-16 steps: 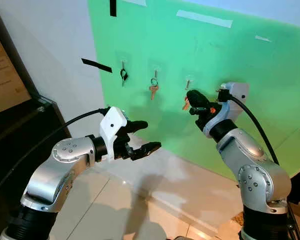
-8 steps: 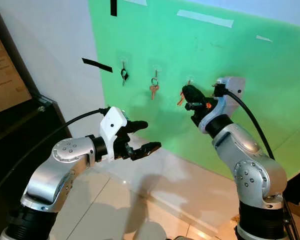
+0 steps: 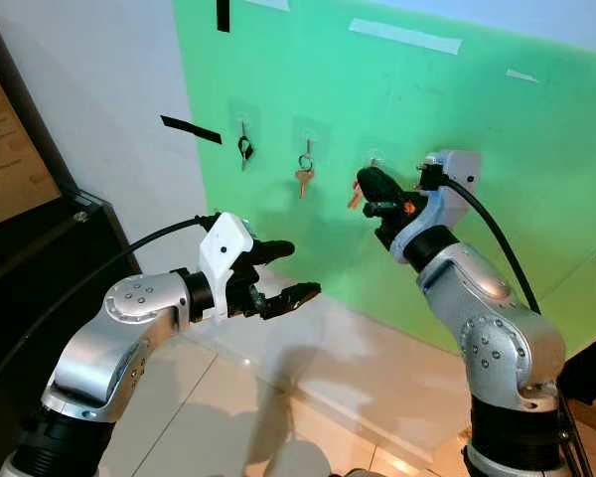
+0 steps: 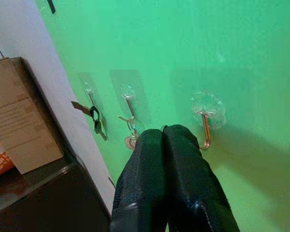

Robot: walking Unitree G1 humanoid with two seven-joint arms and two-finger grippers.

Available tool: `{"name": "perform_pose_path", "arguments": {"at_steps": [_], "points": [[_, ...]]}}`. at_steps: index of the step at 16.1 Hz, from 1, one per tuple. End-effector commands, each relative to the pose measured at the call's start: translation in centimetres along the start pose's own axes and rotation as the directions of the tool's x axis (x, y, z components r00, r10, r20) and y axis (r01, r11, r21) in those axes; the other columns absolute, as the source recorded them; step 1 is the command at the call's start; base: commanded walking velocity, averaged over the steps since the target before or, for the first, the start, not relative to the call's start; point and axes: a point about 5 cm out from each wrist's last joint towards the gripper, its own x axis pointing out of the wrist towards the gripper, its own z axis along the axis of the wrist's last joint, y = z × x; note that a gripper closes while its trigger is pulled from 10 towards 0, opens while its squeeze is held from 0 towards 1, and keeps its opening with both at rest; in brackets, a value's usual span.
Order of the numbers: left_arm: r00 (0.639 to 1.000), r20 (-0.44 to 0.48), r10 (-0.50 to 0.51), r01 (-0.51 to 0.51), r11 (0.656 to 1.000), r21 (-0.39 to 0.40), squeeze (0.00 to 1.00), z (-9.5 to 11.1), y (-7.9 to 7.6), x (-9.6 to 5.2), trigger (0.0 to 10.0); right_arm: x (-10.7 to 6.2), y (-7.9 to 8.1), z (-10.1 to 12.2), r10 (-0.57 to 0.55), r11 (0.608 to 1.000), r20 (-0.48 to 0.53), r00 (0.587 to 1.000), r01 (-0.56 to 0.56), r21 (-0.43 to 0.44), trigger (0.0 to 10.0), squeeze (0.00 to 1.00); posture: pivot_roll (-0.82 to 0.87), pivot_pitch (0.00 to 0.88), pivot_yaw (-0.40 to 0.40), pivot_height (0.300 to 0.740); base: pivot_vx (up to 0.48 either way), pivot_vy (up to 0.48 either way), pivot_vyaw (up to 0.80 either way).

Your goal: Hang keys on a hook

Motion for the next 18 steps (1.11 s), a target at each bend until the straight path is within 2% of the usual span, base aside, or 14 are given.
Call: {"name": "perform_pose_path", "arguments": {"at_steps": [1,4,8,18], "points": [[1.000,0.009,-0.018,0.017,1.000,0.026,0.00,0.6,-0.4,0.1,10.0,0.3,0.4,0.1,0.023,1.000,0.001,1.000,-0.023,0.006,10.0,0.00,-0.03,0.000,-0.043,0.740,0.000,0.000,0.00],[0.999,0.029,0.018,-0.020,0.999,0.048,0.00,0.8,-0.1,0.1,10.0,0.5,0.5,0.0,0.030,1.000,-0.003,1.000,-0.030,0.008,10.0,0.00,-0.03,0.000,-0.043,0.740,0.000,0.000,0.00],[0.997,0.050,0.054,-0.057,0.996,0.066,0.00,1.0,0.3,0.1,10.0,0.7,0.0,-0.2,-0.020,1.000,-0.006,1.000,0.020,0.013,10.0,0.00,-0.01,0.000,-0.051,0.740,0.000,0.000,0.00],[0.998,0.046,0.047,-0.050,0.997,0.067,0.00,0.8,0.1,-0.1,10.0,0.3,-1.7,-0.8,-0.149,0.987,-0.020,0.989,0.150,0.055,10.0,0.00,-0.01,0.000,-0.052,0.740,0.000,0.000,0.00]]}}
